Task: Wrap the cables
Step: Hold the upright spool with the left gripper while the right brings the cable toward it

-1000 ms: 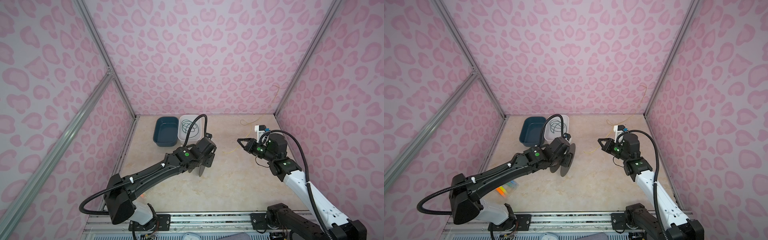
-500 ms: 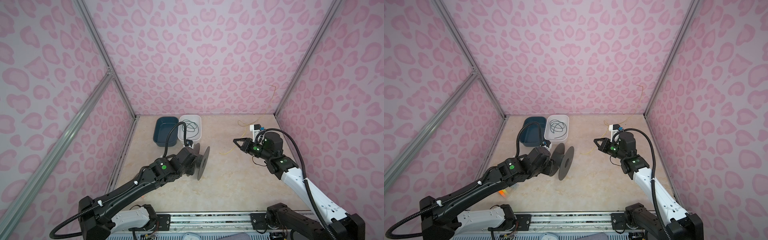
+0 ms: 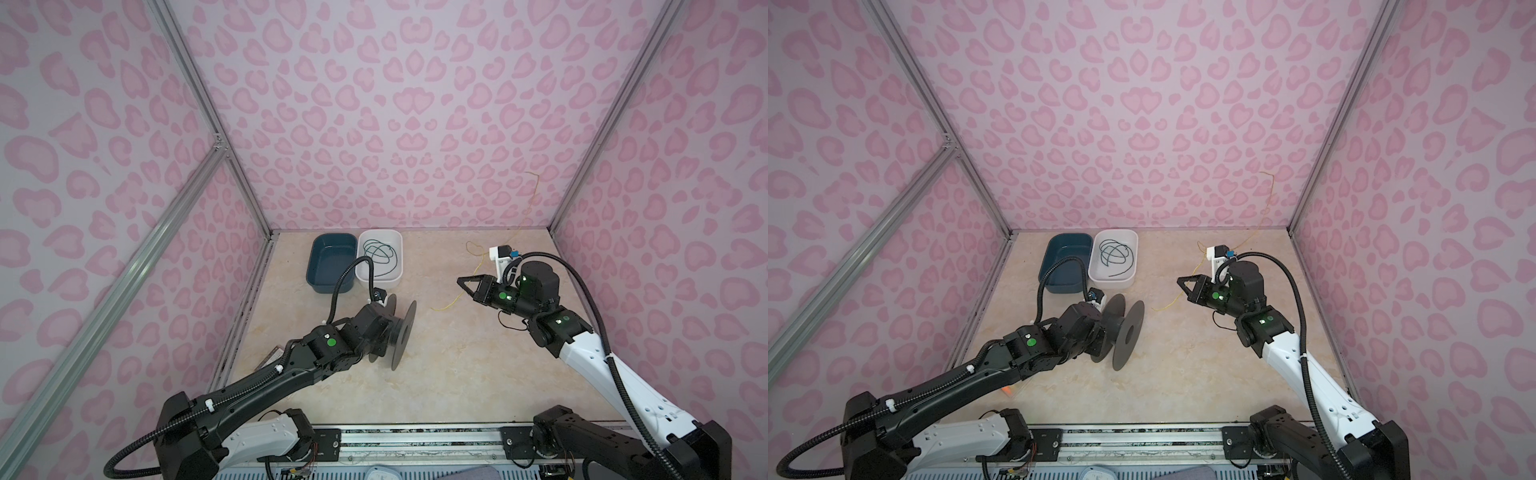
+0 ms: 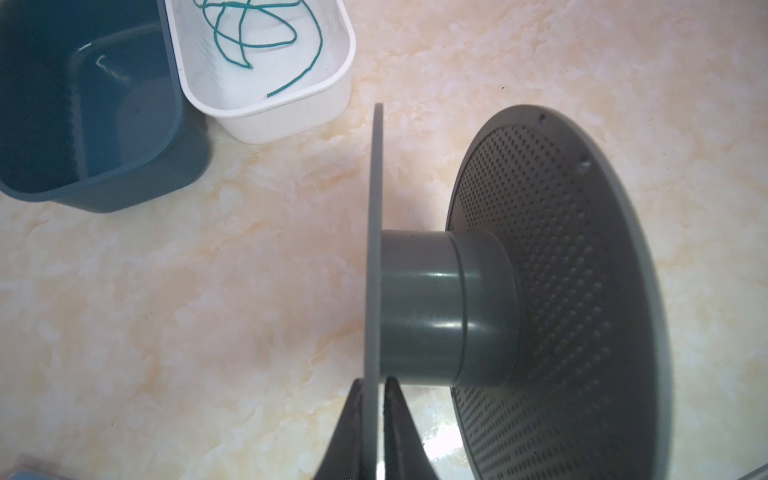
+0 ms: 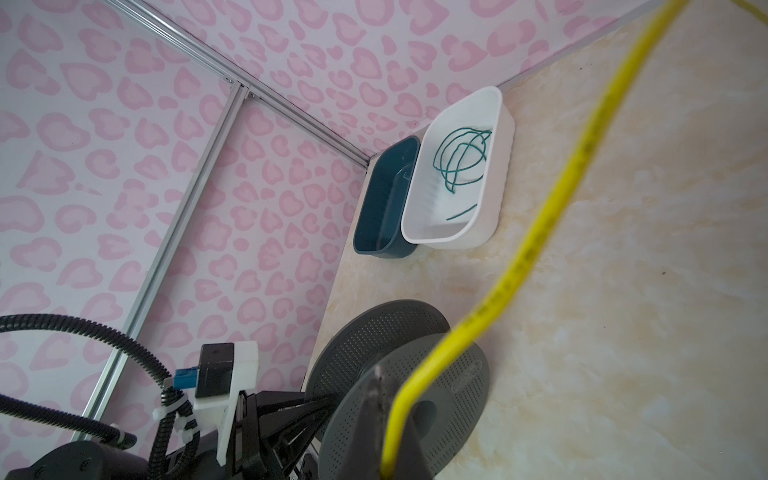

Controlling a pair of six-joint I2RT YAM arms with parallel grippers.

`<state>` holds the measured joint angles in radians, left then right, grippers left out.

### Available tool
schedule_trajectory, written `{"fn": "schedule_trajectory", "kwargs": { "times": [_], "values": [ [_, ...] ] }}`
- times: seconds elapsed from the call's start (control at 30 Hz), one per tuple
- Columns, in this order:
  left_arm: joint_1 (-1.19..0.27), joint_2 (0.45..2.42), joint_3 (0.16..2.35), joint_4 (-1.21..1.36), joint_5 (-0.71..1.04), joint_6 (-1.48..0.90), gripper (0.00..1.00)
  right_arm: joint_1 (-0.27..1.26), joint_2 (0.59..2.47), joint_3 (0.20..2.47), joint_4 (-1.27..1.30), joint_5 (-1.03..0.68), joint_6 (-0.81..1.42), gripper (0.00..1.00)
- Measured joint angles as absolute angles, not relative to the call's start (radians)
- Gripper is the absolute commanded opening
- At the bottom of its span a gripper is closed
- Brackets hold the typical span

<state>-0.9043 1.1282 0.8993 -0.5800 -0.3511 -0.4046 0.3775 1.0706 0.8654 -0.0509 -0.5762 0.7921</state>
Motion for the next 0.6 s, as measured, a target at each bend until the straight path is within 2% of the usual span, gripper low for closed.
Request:
{"fn": "schedule_trajectory", "kwargs": {
  "times": [0.2, 0.6],
  "values": [
    [-0.904, 1.139, 0.886, -0.507, -0.329, -0.306, 0.05, 0.401, 1.093, 0.926, -0.072, -0.583, 0.741, 0.0],
    [-0.889, 1.251, 0.928, -0.371, -0.175, -0.116, 0.05, 0.48, 1.182, 0.967, -0.1, -0.61, 0.679, 0.0]
  ]
}}
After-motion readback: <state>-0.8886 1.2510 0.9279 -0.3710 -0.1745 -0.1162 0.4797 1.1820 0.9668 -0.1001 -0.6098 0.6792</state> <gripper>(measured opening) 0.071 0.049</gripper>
